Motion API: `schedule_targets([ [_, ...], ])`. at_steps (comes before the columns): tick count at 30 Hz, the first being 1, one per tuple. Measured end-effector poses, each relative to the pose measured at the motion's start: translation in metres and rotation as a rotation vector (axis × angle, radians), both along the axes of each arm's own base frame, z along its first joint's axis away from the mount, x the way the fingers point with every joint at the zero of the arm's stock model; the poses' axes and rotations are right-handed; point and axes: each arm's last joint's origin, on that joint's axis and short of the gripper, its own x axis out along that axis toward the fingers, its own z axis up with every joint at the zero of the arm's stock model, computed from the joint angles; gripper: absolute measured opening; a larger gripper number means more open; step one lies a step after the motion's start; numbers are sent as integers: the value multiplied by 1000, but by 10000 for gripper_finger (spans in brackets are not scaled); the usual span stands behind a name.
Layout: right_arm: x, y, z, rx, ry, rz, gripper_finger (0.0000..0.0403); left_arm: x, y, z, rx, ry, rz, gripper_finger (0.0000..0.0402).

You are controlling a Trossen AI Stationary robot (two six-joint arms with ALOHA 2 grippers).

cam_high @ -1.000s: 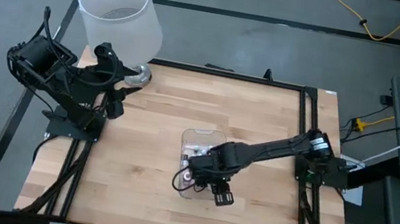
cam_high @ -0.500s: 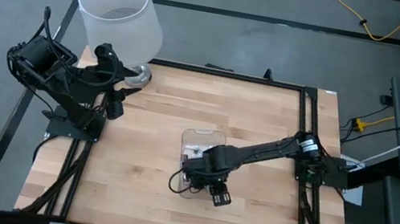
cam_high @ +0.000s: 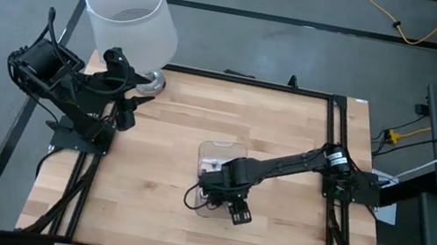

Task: Pick & Place food coloring
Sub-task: Put the large purple food coloring bottle into the transparent container, then return to Home Position

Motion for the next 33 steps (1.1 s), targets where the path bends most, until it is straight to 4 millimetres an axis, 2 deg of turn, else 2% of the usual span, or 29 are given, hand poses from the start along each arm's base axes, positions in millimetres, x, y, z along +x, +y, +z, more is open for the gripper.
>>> schedule_targets([
  [5,-5,-2,5,-15,25,-13,222,0,0,0,0,0,0,187],
  [8,-15,-7,23,-83,7,-16,213,0,0,0,-2,1,-3,187],
  [12,-33,-16,66,-180,-126,-76,196,-3,1,1,0,-9,2,187],
  [16,-59,-30,119,-303,-357,-182,170,-16,7,6,30,-29,-2,178],
  [19,-88,-45,154,-415,-546,-297,134,-36,16,11,22,-72,-4,144],
  [22,-126,-63,171,-473,-700,-442,82,-59,26,4,11,-109,31,82],
  [24,-154,-75,171,-464,-771,-541,39,-70,31,-12,-11,-100,52,30],
  [25,-167,-80,167,-449,-804,-588,20,-74,32,-23,-34,-100,64,16],
  [27,-192,-89,156,-402,-869,-659,10,-74,32,-48,-90,-125,52,7],
  [30,-216,-95,136,-318,-986,-725,11,-50,18,-86,-168,-219,-117,2],
  [33,-227,-97,122,-239,-1101,-725,5,-23,4,-125,-198,-351,-346,2],
])
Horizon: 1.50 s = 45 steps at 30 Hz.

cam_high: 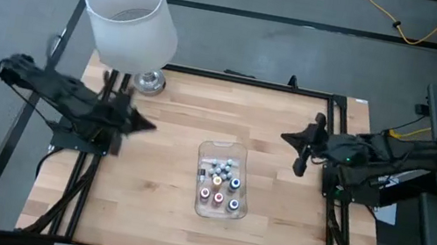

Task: Pick & Place food coloring
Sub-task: Return to Home Position

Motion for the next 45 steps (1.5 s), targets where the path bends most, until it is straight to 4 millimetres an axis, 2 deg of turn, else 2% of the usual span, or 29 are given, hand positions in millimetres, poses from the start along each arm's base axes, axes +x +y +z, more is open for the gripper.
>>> schedule_targets([
  [4,-2,0,-8,-13,-94,18,8,15,4,-57,-89,-95,-46,2],
  [6,0,0,-9,-30,-104,20,8,13,12,-82,-153,-84,-28,2],
  [8,2,0,-10,-35,-93,20,6,7,18,-98,-181,-109,-29,2],
  [14,4,1,-12,-24,-87,15,9,-27,35,-116,-161,-247,47,2],
  [19,4,1,-12,-12,-91,9,14,-52,38,-134,-172,-400,47,3],
  [22,4,1,-12,-16,-87,10,15,-48,37,-150,-179,-384,13,2],
  [25,4,1,-13,-30,-78,16,15,-42,34,-153,-133,-440,-87,3],
  [30,4,0,-14,-39,-67,13,16,-35,36,-176,-113,-459,-97,2],
  [33,4,-1,-14,-38,-67,10,16,-30,37,-198,-143,-393,-92,2],
  [37,4,-1,-15,-40,-65,11,16,-29,41,-203,-136,-337,-73,2],
  [40,3,-1,-20,-42,-58,10,16,-29,44,-204,-67,-331,-24,3],
  [45,-5,-3,-38,-54,-88,25,16,-29,46,-205,-64,-315,31,3],
])
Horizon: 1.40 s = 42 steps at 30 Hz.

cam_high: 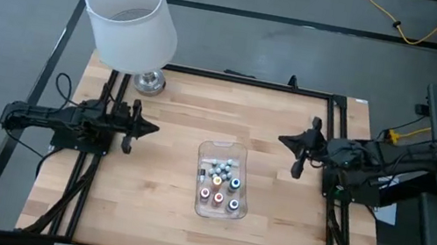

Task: Pick & Place food coloring
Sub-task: Return to Home Position

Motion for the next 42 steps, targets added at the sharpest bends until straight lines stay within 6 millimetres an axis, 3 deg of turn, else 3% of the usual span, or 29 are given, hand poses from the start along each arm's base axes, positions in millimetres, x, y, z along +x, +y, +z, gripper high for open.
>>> schedule_targets([
  [7,-29,-9,-30,37,-278,179,6,0,0,0,-5,1,3,10],
  [13,-61,-24,-45,-9,-389,223,5,0,0,0,-5,0,3,6],
  [16,-75,-26,-47,-62,-465,257,4,0,0,0,-5,0,4,7],
  [19,-84,-26,-61,-128,-492,257,4,0,0,0,-5,0,4,10],
  [26,-74,-25,-86,-196,-541,318,2,0,0,0,-5,0,6,7],
  [31,-64,-24,-114,-164,-569,359,2,1,0,0,-5,-2,6,8],
  [37,-61,-24,-134,-136,-375,392,2,1,0,0,-5,-1,6,10],
  [42,-58,-24,-138,-125,-330,392,1,1,0,0,-5,-1,5,6],
])
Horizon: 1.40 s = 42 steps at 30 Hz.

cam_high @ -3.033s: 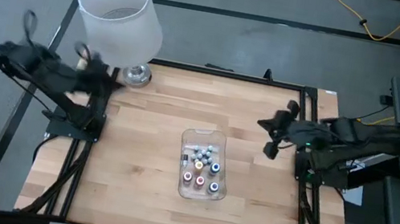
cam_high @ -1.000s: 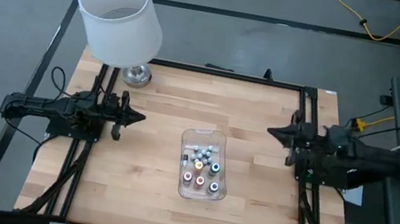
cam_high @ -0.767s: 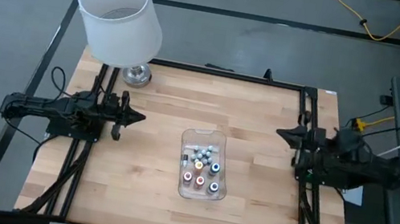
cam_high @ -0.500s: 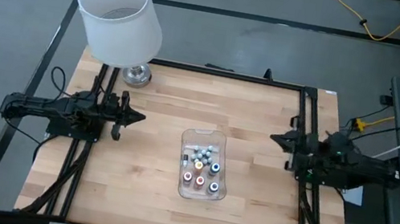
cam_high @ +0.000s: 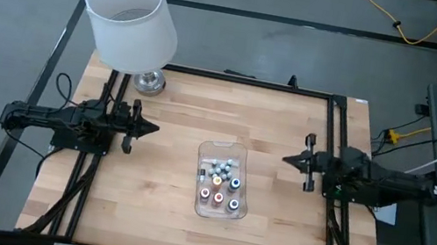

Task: Pick & Place food coloring
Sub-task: Return to Home Position

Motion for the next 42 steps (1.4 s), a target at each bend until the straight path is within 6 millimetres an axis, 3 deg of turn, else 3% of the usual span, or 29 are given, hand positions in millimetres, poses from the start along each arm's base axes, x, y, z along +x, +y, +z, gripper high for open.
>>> schedule_targets([
  [16,10,-3,-19,9,218,-79,18,0,0,0,0,0,0,7],
  [34,10,-3,-18,10,211,-78,15,0,0,0,0,0,-1,10],
  [42,1,-2,-2,9,23,-77,16,0,0,0,0,0,-1,6],
])
